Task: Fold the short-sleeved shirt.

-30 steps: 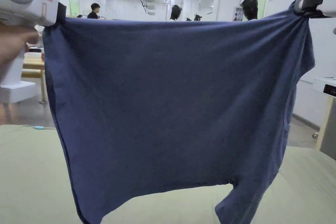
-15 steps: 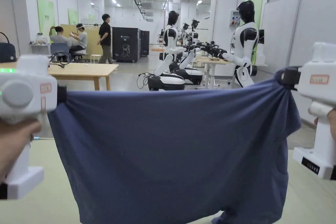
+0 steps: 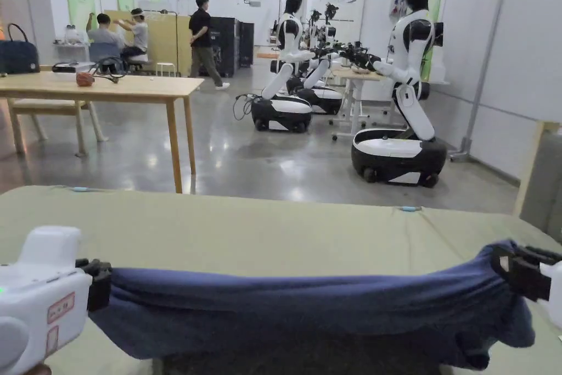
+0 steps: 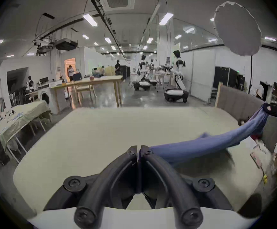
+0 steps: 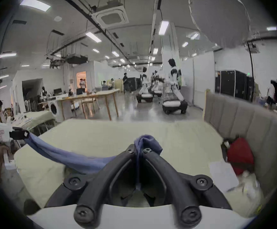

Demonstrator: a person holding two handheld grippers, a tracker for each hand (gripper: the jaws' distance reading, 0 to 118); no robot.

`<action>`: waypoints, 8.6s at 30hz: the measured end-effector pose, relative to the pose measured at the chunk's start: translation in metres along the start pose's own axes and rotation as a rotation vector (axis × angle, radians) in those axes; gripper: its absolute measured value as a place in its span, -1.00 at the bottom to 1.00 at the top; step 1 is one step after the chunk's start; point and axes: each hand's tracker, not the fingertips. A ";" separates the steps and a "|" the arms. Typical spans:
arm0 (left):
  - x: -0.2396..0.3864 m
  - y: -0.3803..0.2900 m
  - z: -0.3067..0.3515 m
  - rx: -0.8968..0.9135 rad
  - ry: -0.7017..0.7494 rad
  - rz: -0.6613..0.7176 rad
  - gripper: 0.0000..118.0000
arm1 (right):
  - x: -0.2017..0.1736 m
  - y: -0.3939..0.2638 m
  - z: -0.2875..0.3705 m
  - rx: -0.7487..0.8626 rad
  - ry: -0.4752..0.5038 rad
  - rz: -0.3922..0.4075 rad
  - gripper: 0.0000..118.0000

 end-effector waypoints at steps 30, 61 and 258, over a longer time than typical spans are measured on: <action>0.028 -0.251 0.103 -0.200 0.007 -0.006 -1.00 | -0.126 -0.235 0.128 -0.095 0.069 0.122 -0.99; 0.021 -0.199 0.028 -0.376 -0.033 -0.009 -0.94 | 0.004 -0.257 0.046 -0.419 -0.134 0.121 -0.90; -0.011 -0.157 0.045 -0.226 0.006 0.037 0.49 | 0.008 -0.194 0.063 -0.285 -0.144 -0.025 0.17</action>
